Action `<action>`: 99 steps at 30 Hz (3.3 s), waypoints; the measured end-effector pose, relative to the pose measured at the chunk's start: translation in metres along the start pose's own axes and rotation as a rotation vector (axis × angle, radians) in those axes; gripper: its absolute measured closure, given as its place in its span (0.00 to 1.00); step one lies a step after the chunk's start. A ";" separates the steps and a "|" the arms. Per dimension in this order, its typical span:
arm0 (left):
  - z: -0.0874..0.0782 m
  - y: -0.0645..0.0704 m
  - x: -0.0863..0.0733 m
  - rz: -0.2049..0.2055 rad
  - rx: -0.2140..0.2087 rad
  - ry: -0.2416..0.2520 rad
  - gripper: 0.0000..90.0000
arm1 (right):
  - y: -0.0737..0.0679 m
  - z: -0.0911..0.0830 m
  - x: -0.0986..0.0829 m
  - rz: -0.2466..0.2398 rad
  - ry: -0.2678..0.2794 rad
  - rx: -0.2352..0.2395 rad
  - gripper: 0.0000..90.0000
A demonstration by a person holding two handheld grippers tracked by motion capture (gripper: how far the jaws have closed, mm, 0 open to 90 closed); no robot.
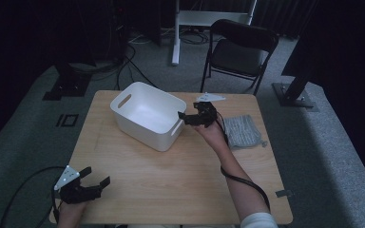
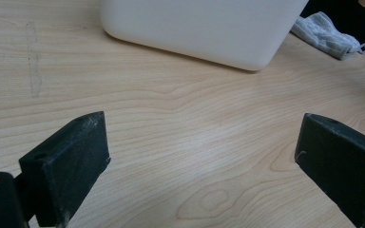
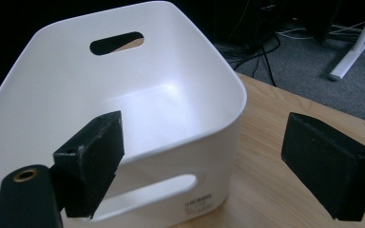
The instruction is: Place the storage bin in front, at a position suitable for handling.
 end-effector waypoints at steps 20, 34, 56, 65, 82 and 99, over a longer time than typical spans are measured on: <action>0.000 0.001 -0.001 0.020 0.006 -0.003 0.04 | 0.021 0.036 0.011 0.012 -0.076 -0.050 0.20; -0.001 0.000 0.000 0.013 0.003 0.001 0.04 | 0.023 0.055 0.014 0.018 -0.150 -0.038 0.64; -0.002 0.001 0.000 0.016 0.007 0.003 0.04 | 0.020 0.062 0.019 -0.003 -0.248 -0.055 0.90; -0.002 0.001 0.000 0.015 0.008 0.004 0.04 | 0.020 0.058 0.018 0.003 -0.263 -0.048 0.91; -0.001 0.001 -0.001 0.015 0.012 0.000 0.04 | 0.015 0.045 0.012 -0.013 -0.254 -0.024 0.92; 0.001 0.002 -0.002 0.019 0.019 -0.009 0.04 | 0.009 0.027 0.004 -0.033 -0.249 0.006 0.92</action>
Point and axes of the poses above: each handheld gripper's, and its own axes: z roughly forward along the jaws, x roughly out of its top, y roughly to its right, the point moved 2 cm from there along z, roughly forward along the jaws, and after that the axes turned 14 degrees about -z, right-handed, at the moved point
